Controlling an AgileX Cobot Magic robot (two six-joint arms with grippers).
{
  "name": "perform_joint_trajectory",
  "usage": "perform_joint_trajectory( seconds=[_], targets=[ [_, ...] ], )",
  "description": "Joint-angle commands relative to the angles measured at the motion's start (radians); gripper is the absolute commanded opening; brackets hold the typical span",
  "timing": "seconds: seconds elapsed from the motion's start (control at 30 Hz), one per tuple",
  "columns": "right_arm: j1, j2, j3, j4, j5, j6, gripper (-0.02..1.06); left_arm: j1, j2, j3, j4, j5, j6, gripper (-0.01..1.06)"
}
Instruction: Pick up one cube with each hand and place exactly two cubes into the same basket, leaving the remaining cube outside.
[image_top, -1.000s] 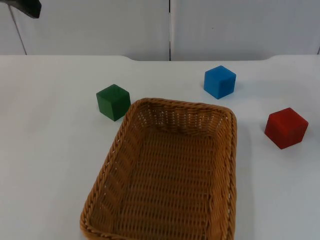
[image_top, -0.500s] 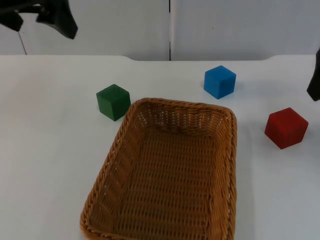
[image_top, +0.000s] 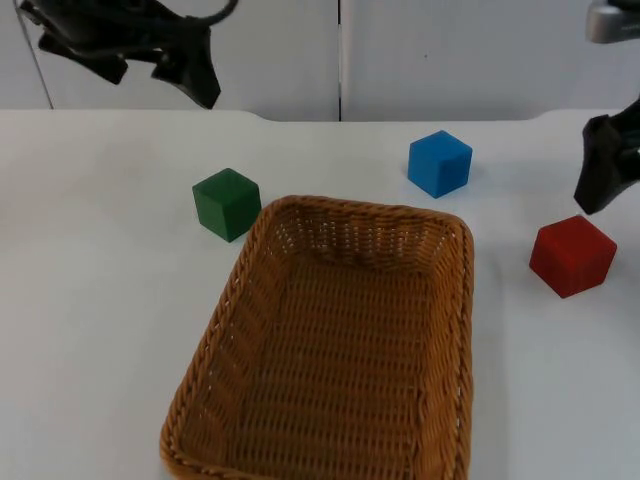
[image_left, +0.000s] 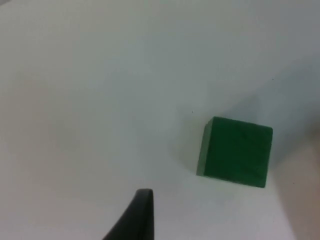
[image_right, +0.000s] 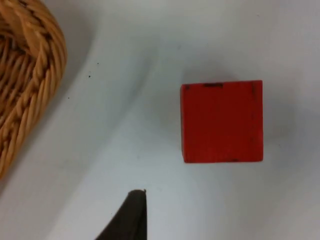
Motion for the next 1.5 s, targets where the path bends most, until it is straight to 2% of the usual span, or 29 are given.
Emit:
perform_joint_trajectory(
  seconds=[0.0, 0.13, 0.27, 0.63, 0.83, 1.1, 1.47],
  targets=[
    [0.006, 0.012, -0.013, -0.006, -0.016, -0.005, 1.05, -0.009, 0.028, -0.029, -0.012, 0.02, 0.02, 1.05],
    [0.006, 0.051, -0.013, -0.015, -0.054, -0.009, 1.05, -0.01, 0.126, -0.118, -0.008, 0.069, 0.04, 1.05],
    [0.006, 0.078, -0.013, -0.015, -0.056, -0.024, 1.05, -0.01, 0.178, -0.154, -0.008, 0.075, 0.051, 1.05],
    [0.006, 0.134, -0.013, -0.015, -0.07, -0.024, 1.05, -0.018, 0.272, -0.166, -0.022, 0.067, 0.109, 1.05],
    [0.006, 0.17, -0.013, -0.01, -0.071, -0.024, 1.05, -0.023, 0.307, -0.166, -0.027, 0.016, 0.119, 1.05],
    [0.006, 0.187, -0.013, -0.01, -0.085, -0.024, 1.05, -0.023, 0.358, -0.168, -0.042, -0.004, 0.132, 1.05],
    [0.006, 0.189, -0.013, -0.01, -0.181, -0.024, 1.05, -0.023, 0.406, -0.168, -0.068, -0.042, 0.153, 1.05]
  ],
)
